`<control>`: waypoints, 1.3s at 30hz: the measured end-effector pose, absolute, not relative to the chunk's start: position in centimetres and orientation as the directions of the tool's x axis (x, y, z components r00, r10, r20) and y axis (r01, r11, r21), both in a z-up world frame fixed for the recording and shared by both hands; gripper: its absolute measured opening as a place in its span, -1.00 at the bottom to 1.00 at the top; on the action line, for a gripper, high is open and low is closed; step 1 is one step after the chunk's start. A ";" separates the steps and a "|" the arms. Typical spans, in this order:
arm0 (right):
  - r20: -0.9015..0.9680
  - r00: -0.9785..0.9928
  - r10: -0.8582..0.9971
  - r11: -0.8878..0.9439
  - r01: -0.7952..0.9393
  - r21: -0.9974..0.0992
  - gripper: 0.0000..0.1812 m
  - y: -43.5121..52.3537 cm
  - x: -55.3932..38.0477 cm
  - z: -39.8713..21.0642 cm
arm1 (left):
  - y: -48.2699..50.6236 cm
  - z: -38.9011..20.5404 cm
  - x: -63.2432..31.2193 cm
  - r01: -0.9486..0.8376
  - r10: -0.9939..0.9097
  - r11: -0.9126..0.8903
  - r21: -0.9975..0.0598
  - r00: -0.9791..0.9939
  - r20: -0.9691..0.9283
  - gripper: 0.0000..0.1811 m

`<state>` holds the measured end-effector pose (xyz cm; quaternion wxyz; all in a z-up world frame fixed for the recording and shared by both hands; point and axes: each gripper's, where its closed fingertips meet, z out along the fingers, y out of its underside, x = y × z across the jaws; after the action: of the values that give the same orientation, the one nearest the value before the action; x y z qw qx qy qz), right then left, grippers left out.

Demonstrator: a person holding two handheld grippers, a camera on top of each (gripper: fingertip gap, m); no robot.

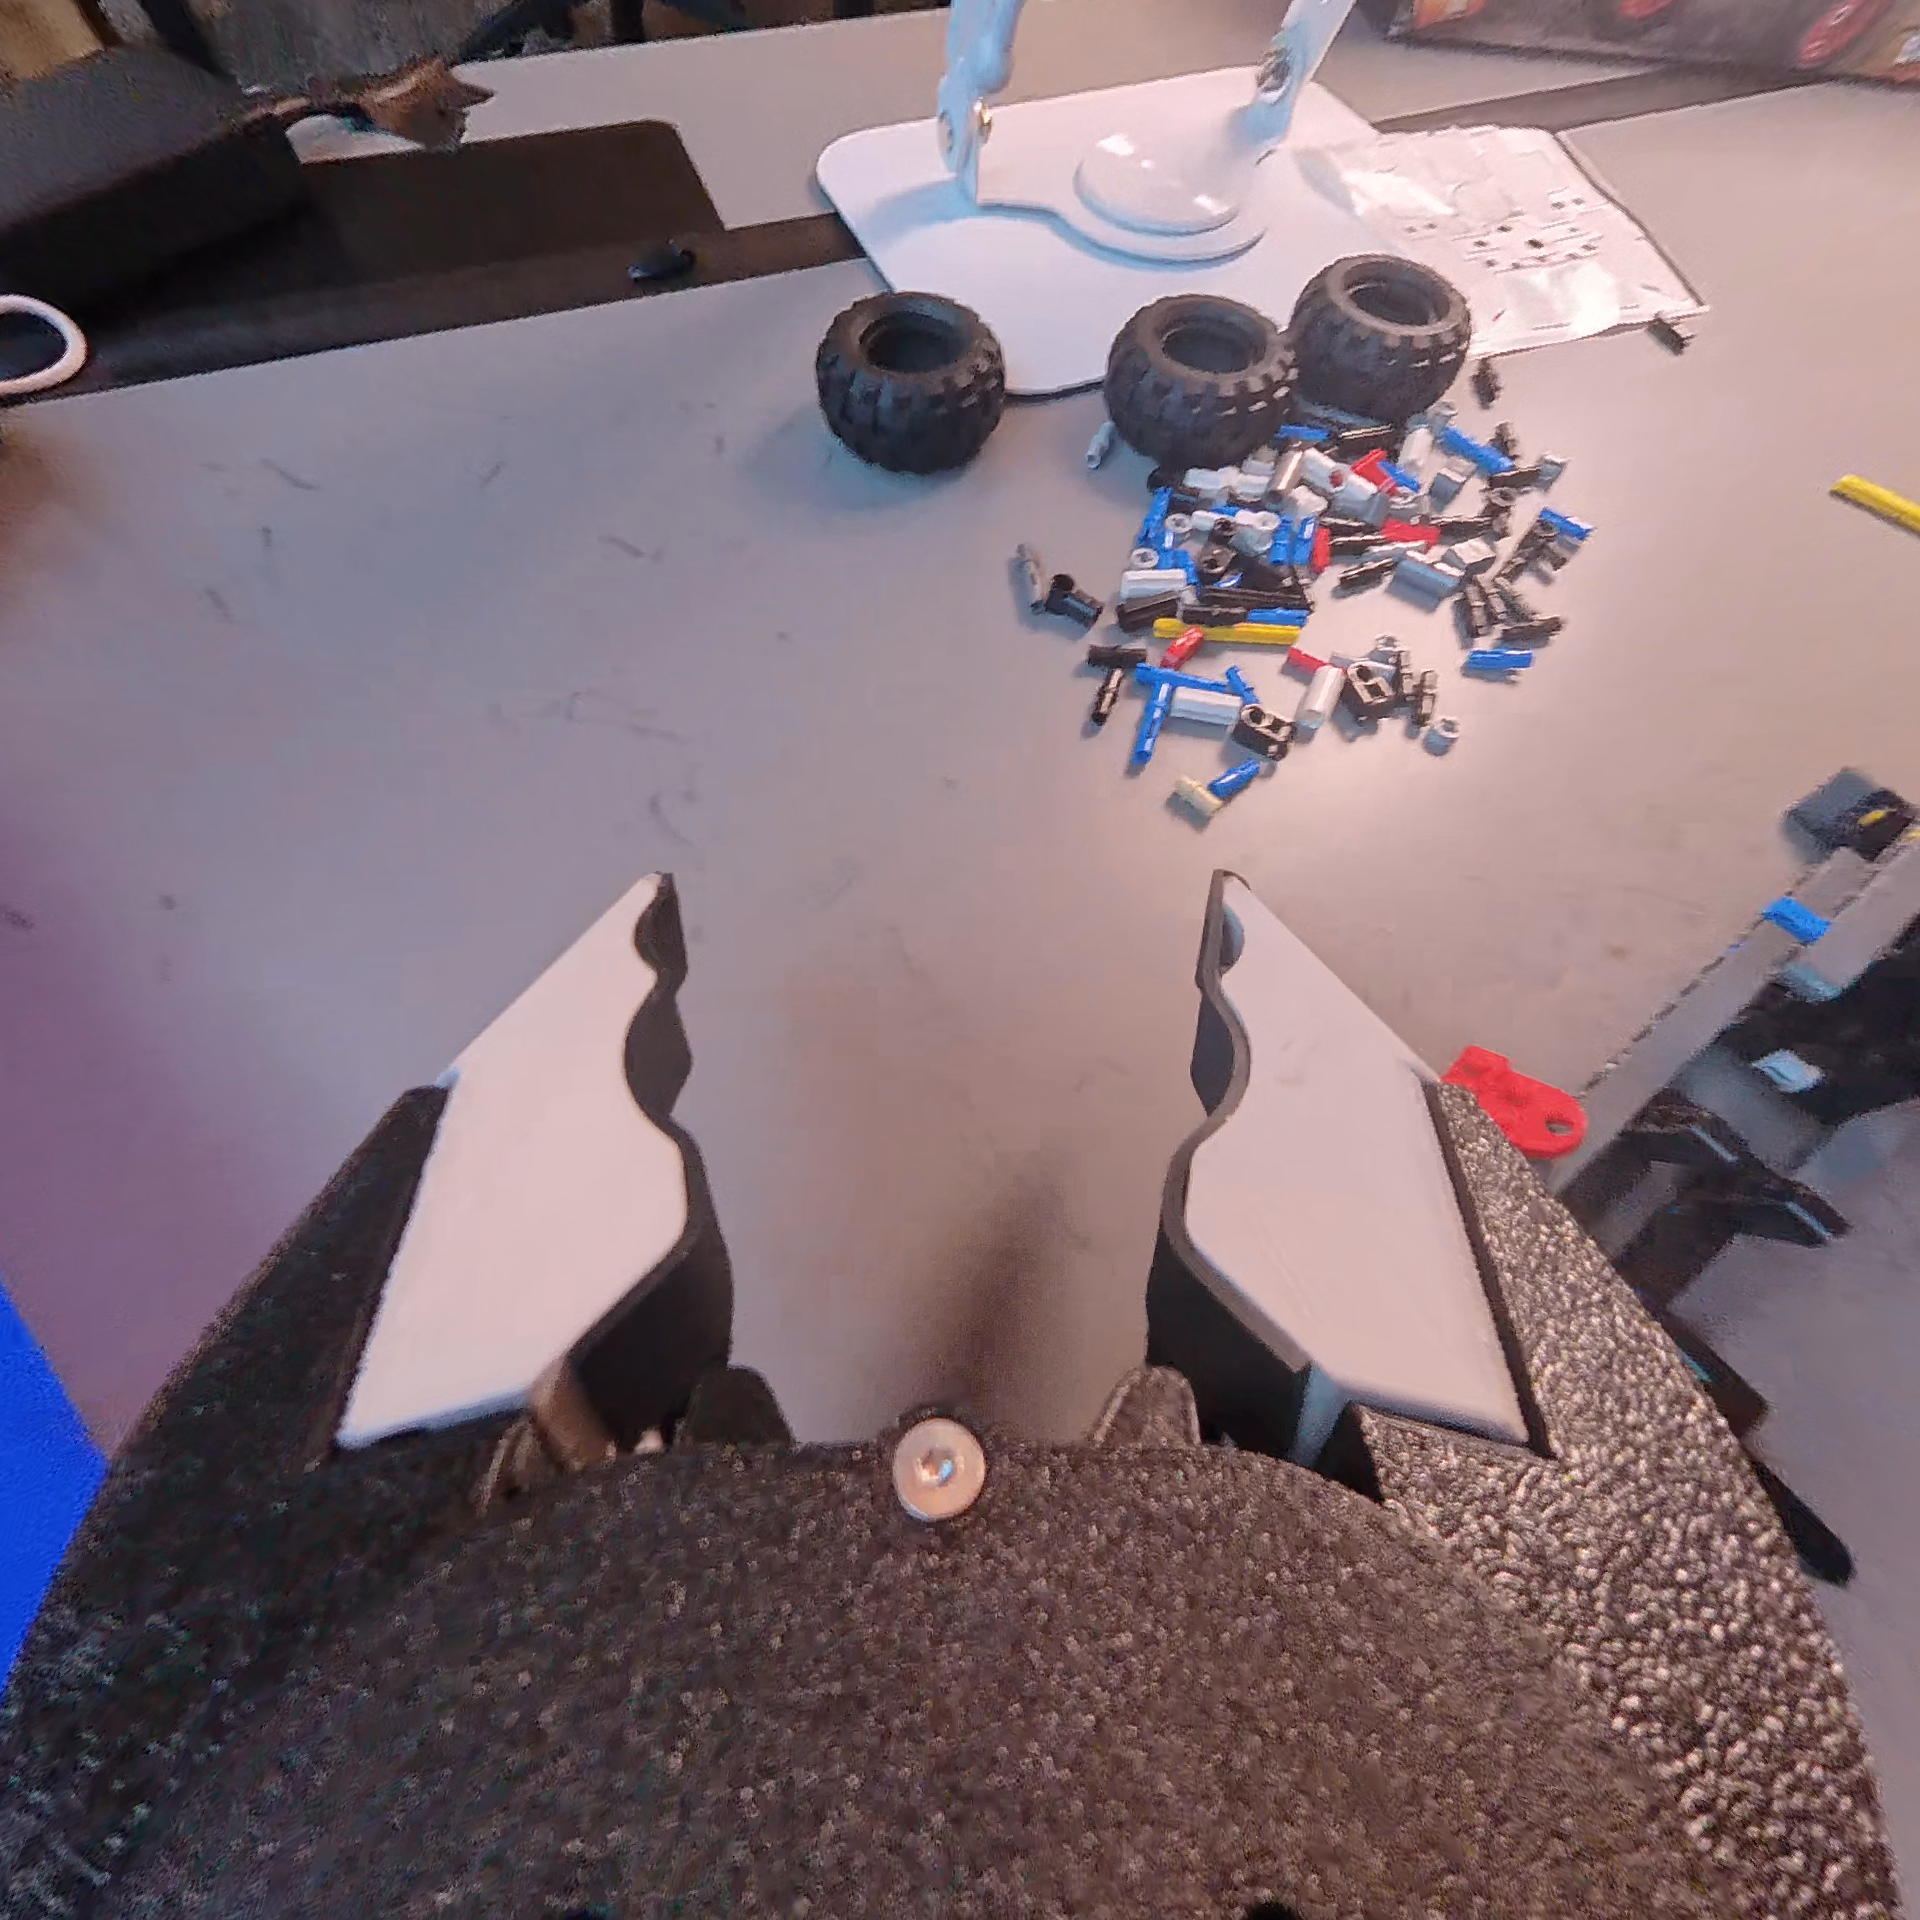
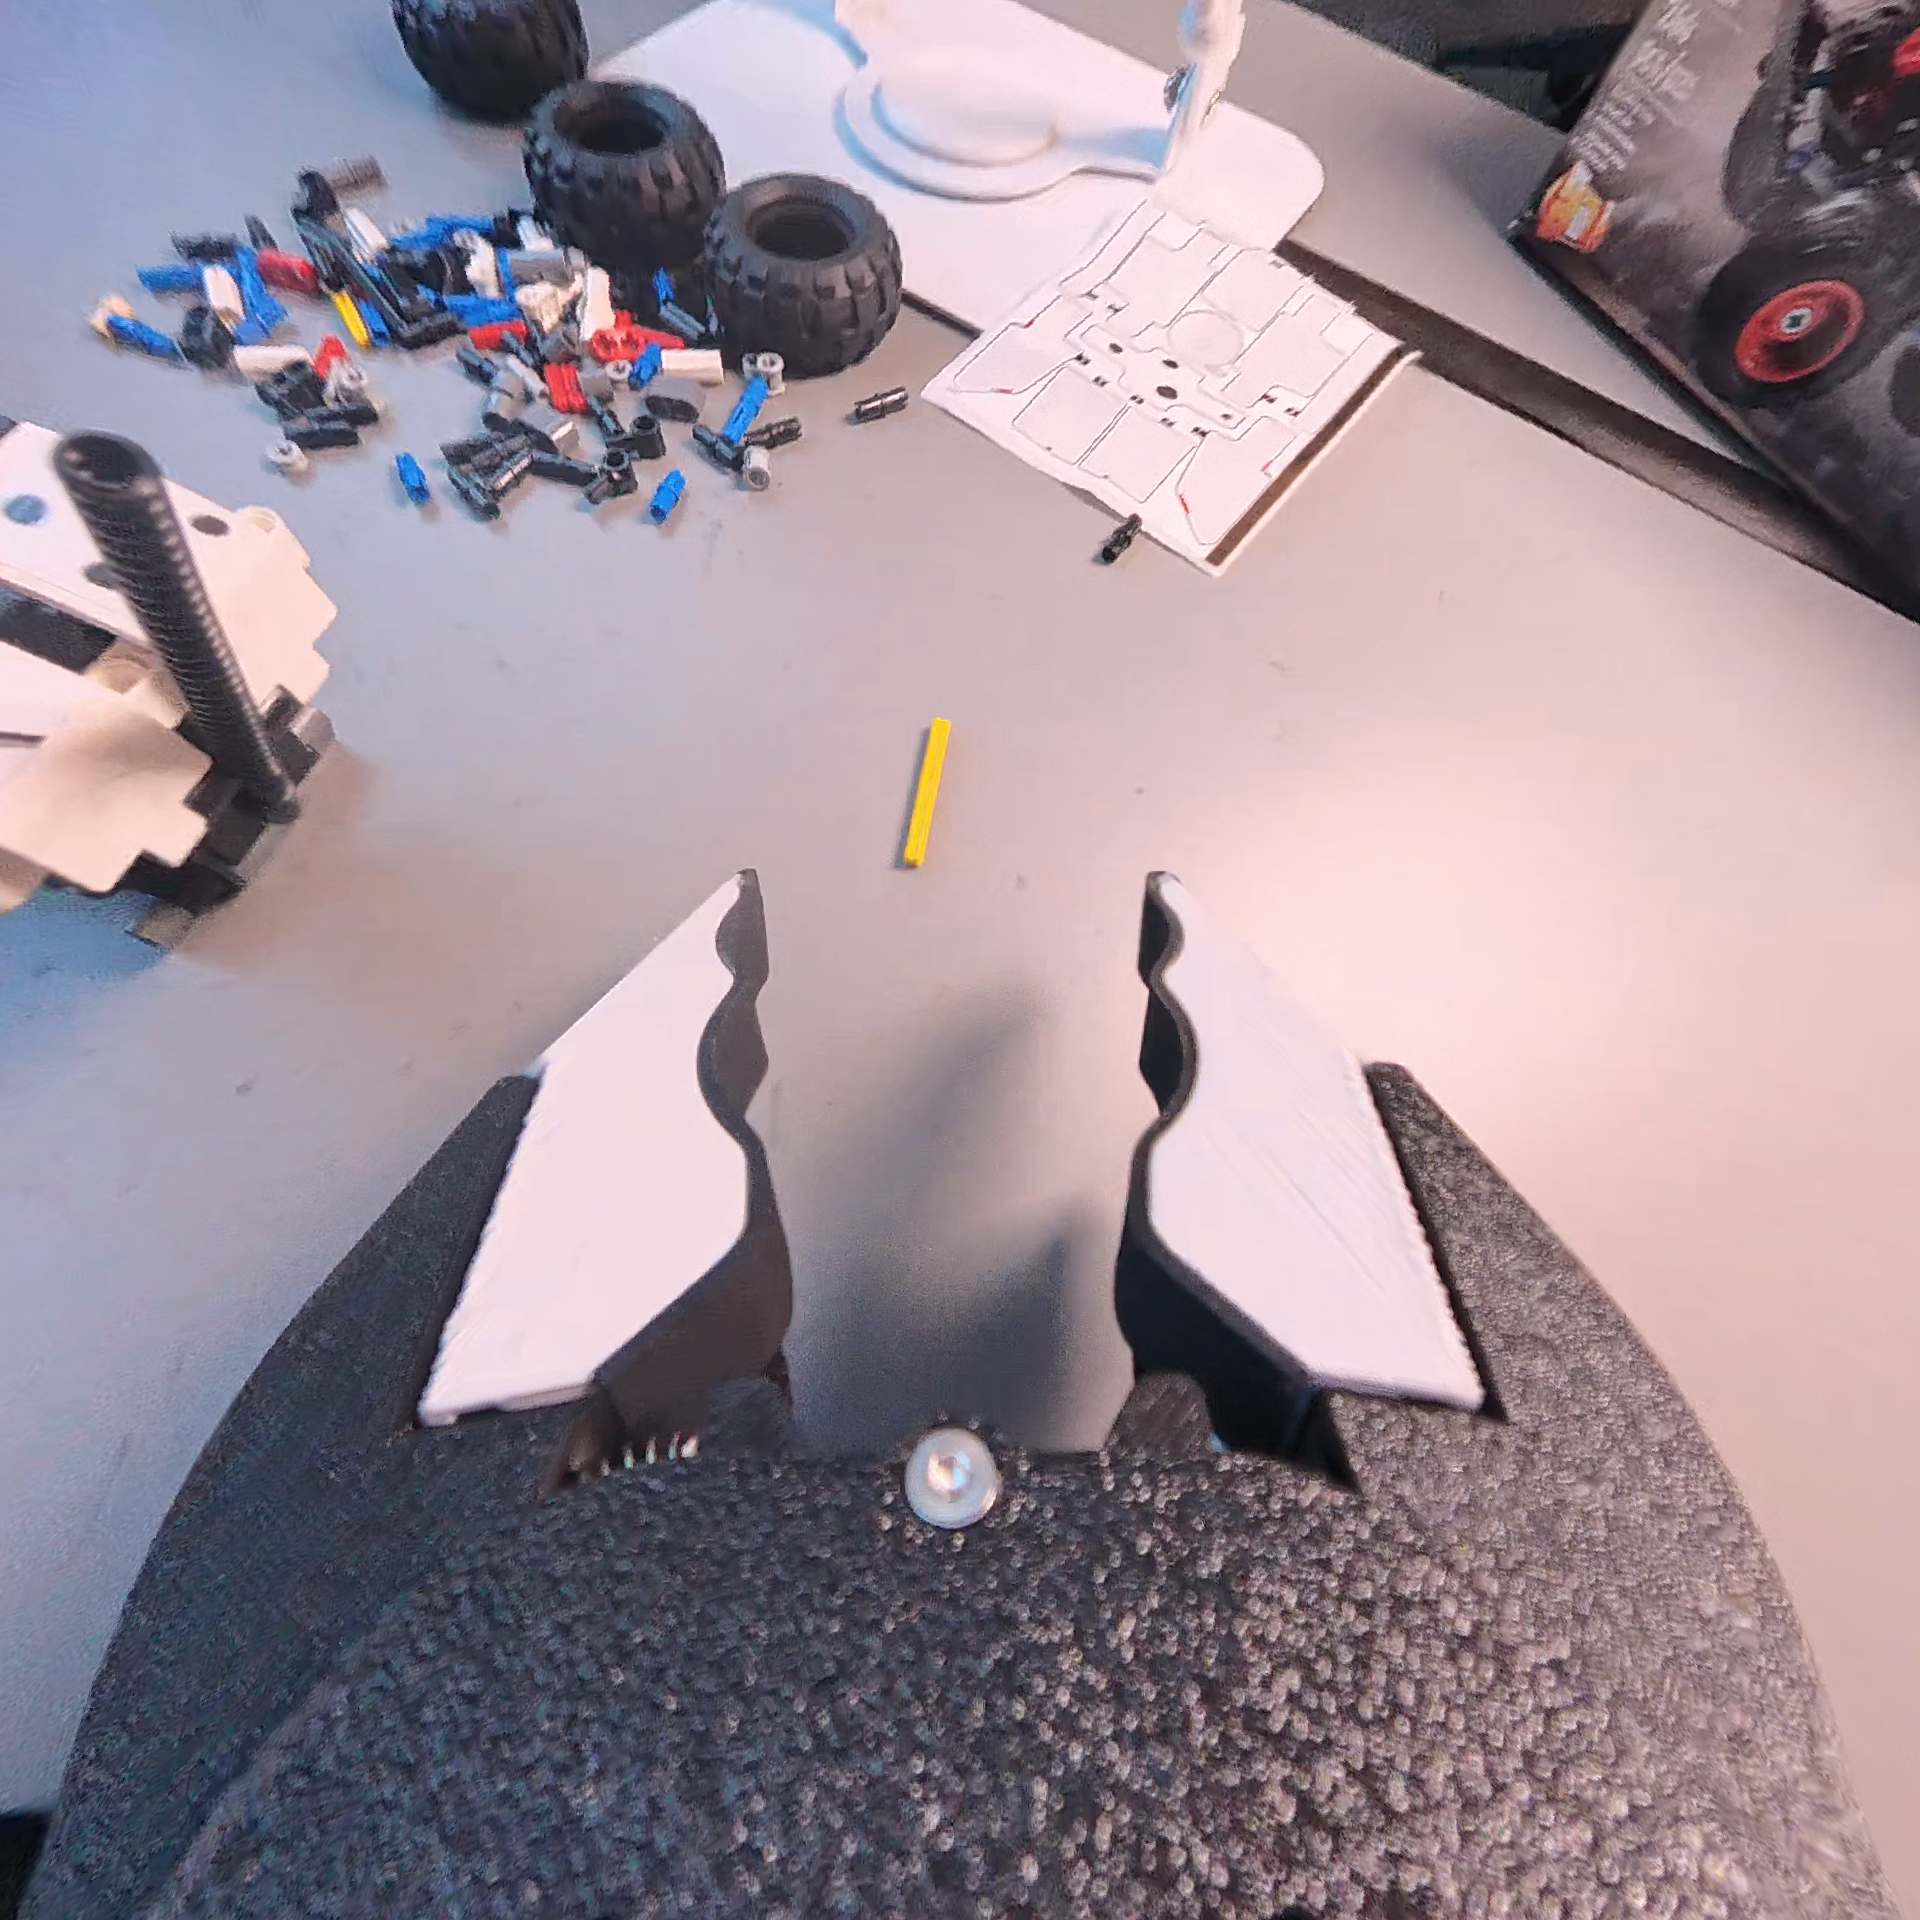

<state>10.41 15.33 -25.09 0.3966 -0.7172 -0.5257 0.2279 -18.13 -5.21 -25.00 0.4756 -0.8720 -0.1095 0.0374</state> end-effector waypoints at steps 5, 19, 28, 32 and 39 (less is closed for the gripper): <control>0.047 0.439 0.897 -0.178 0.457 -0.871 -0.14 16.6 13.2 -23.3 | -4.4 -26.2 -22.3 0.214 0.367 -0.556 -0.803 0.930 -0.006 0.32; 0.084 0.166 0.983 0.034 0.282 -0.959 -0.23 9.0 7.3 -14.3 | -1.5 -29.2 -30.7 0.461 0.612 -0.575 -0.676 0.791 0.019 0.60; 0.393 -0.326 0.860 0.505 0.431 -0.748 -0.32 -4.5 -16.3 -14.3 | -2.1 -29.0 -30.1 0.513 0.699 -0.517 -0.685 0.715 0.008 0.47; 0.388 -0.482 0.786 0.601 0.447 -0.663 -0.38 -5.9 -21.6 -19.2 | -2.6 -28.9 -29.3 0.505 0.696 -0.519 -0.690 0.718 0.002 0.38; 0.523 -0.350 0.777 0.626 0.517 -0.583 -0.41 -5.6 -23.8 -21.0 | -2.7 -28.7 -29.4 0.482 0.667 -0.530 -0.698 0.745 0.008 0.24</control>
<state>-23.83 -5.58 -20.96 0.4047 -0.4016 -0.8057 0.1603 -29.36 -2.75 -28.70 0.3531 -0.8648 -0.3322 0.1308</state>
